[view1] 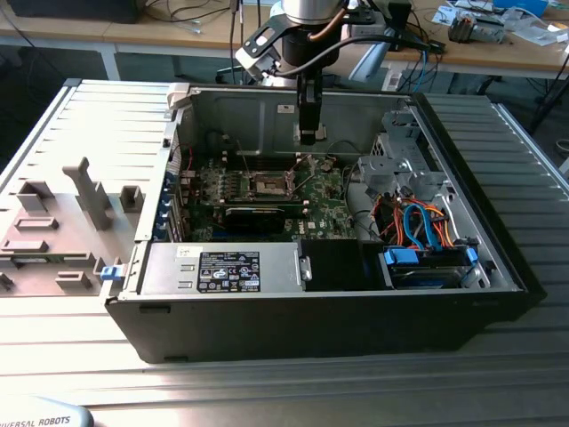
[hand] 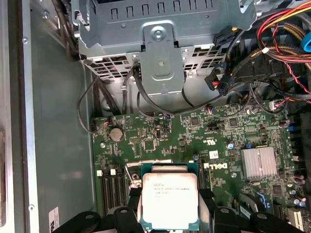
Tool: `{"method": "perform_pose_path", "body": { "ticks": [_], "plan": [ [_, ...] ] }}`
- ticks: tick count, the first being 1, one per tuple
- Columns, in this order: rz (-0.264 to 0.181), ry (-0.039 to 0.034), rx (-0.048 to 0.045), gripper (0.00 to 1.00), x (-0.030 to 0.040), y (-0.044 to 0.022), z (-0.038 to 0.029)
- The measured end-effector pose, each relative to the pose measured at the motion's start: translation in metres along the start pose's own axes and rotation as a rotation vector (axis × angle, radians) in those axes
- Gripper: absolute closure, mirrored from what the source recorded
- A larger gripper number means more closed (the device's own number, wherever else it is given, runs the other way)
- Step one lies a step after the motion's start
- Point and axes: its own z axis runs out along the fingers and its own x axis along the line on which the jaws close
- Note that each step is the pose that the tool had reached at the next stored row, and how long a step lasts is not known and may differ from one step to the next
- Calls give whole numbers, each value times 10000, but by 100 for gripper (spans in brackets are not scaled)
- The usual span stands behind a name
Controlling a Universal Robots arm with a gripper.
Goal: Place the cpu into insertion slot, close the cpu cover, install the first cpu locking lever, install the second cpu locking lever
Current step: 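Place the cpu into insertion slot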
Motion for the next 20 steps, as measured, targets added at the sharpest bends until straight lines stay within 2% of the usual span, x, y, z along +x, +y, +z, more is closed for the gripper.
{"method": "perform_pose_path", "body": {
  "ticks": [20],
  "plan": [
    [164, -14, -3, 46, 0, 0, 0]
  ]
}}
